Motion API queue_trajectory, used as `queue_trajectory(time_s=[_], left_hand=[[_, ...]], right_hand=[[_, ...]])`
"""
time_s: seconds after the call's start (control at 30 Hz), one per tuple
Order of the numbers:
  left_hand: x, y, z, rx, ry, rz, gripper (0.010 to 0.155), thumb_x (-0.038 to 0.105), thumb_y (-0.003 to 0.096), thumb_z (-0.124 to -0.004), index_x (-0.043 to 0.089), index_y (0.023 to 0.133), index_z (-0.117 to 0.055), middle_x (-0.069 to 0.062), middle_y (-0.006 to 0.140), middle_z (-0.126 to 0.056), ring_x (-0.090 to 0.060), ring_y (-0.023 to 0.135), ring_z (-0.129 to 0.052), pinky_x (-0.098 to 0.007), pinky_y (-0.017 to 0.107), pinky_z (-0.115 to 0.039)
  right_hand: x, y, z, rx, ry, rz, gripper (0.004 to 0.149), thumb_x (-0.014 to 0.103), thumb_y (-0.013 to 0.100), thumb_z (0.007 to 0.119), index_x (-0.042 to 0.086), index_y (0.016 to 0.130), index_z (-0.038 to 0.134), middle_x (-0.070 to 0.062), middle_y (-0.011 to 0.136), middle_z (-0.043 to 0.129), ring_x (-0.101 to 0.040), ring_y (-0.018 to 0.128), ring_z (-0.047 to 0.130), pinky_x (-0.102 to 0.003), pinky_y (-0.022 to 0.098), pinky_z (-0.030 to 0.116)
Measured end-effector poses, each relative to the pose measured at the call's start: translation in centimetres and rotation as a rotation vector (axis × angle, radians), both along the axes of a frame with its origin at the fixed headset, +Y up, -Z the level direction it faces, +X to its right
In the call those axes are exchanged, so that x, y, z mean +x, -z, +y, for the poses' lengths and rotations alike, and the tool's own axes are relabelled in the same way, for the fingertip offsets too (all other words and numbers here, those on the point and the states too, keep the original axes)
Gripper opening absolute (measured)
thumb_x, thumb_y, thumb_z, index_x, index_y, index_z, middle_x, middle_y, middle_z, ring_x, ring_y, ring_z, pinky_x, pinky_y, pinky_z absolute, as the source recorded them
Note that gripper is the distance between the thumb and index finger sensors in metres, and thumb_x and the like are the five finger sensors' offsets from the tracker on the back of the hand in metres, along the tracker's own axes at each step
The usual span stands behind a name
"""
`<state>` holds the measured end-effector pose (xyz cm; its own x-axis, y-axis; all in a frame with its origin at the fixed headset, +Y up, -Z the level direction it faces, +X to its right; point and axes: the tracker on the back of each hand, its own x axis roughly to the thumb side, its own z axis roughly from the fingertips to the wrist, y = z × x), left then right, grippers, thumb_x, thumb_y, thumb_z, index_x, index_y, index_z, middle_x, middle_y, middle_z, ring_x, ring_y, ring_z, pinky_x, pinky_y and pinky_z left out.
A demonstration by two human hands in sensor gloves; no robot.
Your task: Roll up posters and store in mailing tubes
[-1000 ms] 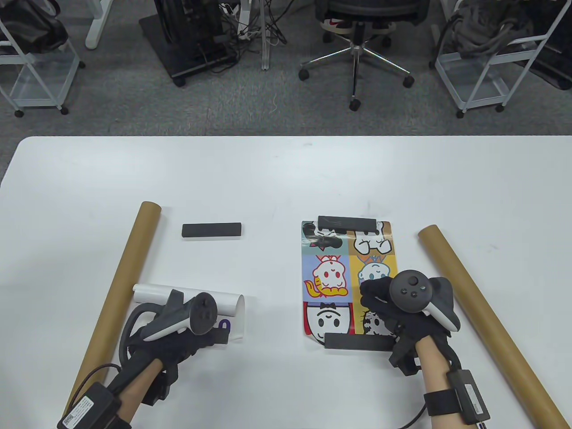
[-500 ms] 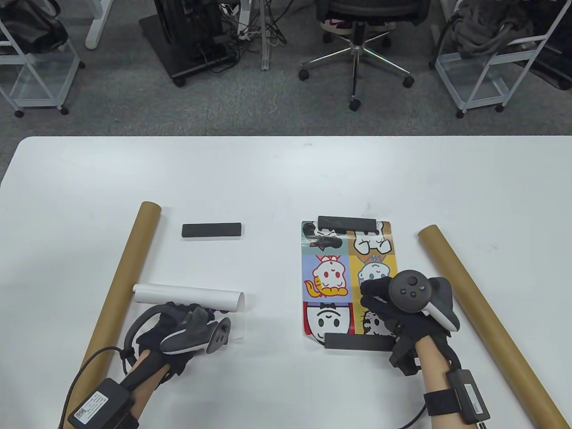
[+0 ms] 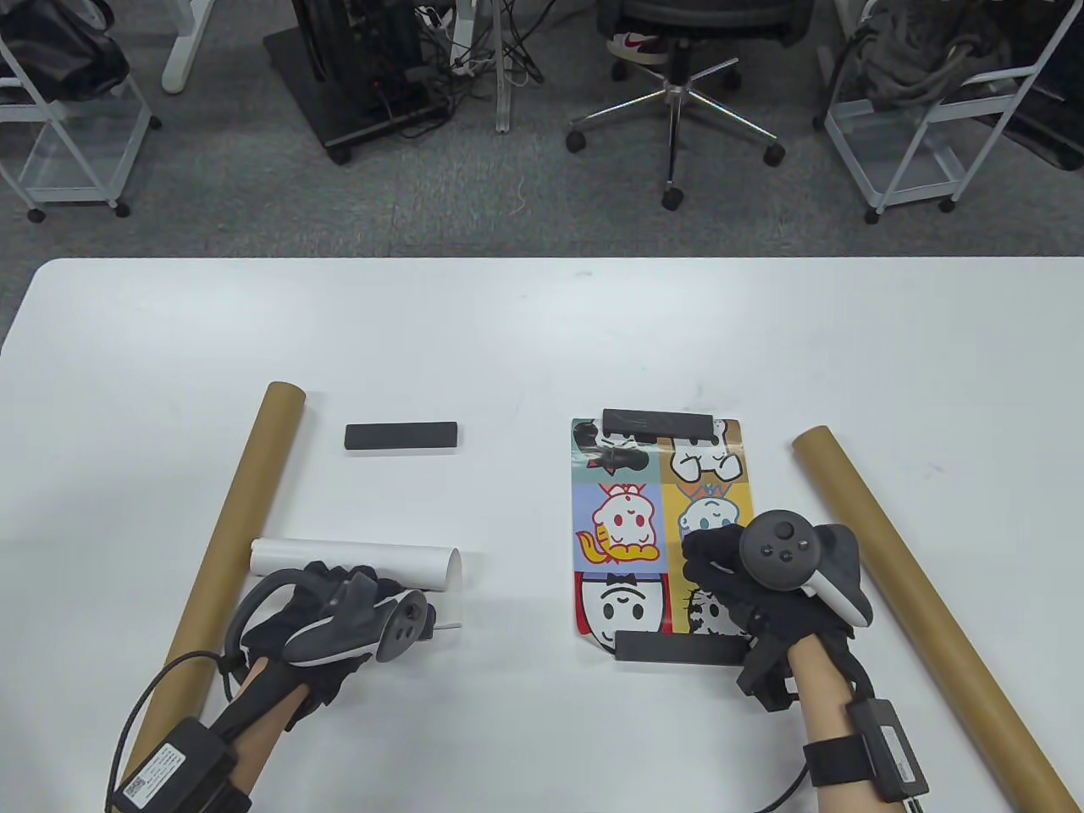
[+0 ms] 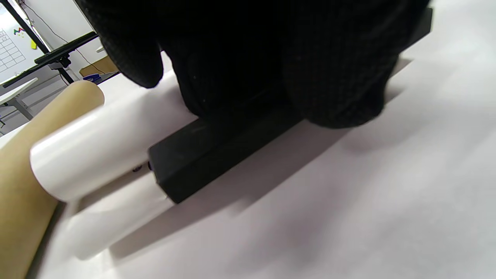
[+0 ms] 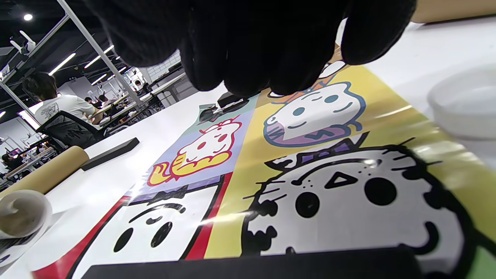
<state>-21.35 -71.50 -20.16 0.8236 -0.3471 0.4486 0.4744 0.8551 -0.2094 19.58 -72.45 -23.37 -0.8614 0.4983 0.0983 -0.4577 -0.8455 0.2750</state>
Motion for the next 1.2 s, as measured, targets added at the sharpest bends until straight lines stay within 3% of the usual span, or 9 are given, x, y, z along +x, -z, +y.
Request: queue_trajectory(time_s=[0.17,0.33,0.6,1.03,1.2], left_hand=[[0.4,-0.3,1.5,0.022,-0.001,-0.017,0.071,0.046,0.0406,-0.091,0.036,0.106,-0.065,0.007,0.104,-0.082,-0.020,0.091,-0.094,-0.052,0.081,-0.070],[0.6,-0.8,2.0,-0.029,-0.002,-0.016,0.071,0.047,0.0409,-0.091,0.035,0.106,-0.066,0.007,0.104,-0.083,-0.020,0.090,-0.095,-0.052,0.081,-0.070],[0.6,-1.2,0.1,-0.081,0.028,-0.023,0.071,0.047,0.0414,-0.091,0.035,0.107,-0.065,0.006,0.104,-0.082,-0.020,0.090,-0.095,-0.052,0.082,-0.070],[0.7,-1.0,-2.4,-0.015,0.071,-0.069,0.072,0.047,0.0401,-0.091,0.035,0.106,-0.065,0.007,0.103,-0.082,-0.019,0.090,-0.094,-0.051,0.081,-0.071],[0.7,-0.6,-2.8,-0.066,0.083,-0.033,0.071,0.045,0.0407,-0.091,0.036,0.106,-0.065,0.008,0.105,-0.081,-0.019,0.093,-0.093,-0.052,0.081,-0.071]], right_hand=[[0.0,-0.1,0.0,0.004,0.003,0.001,0.049,0.039,0.050,0.072,0.016,0.094,0.073,-0.016,0.098,0.079,-0.047,0.086,0.079,-0.071,0.066,0.059],[0.0,-0.1,0.0,0.004,0.002,0.003,0.049,0.039,0.050,0.072,0.016,0.094,0.073,-0.016,0.098,0.079,-0.047,0.086,0.079,-0.071,0.066,0.059],[0.1,-0.1,0.0,-0.003,0.035,0.001,0.049,0.039,0.050,0.072,0.015,0.094,0.073,-0.016,0.098,0.079,-0.047,0.086,0.079,-0.071,0.066,0.059],[0.1,-0.1,0.0,-0.008,0.026,-0.002,0.049,0.039,0.050,0.072,0.015,0.094,0.073,-0.016,0.098,0.079,-0.047,0.086,0.079,-0.071,0.066,0.059],[0.1,0.0,0.0,-0.008,0.025,-0.001,0.049,0.039,0.050,0.073,0.016,0.094,0.073,-0.016,0.098,0.079,-0.047,0.086,0.079,-0.071,0.066,0.059]])
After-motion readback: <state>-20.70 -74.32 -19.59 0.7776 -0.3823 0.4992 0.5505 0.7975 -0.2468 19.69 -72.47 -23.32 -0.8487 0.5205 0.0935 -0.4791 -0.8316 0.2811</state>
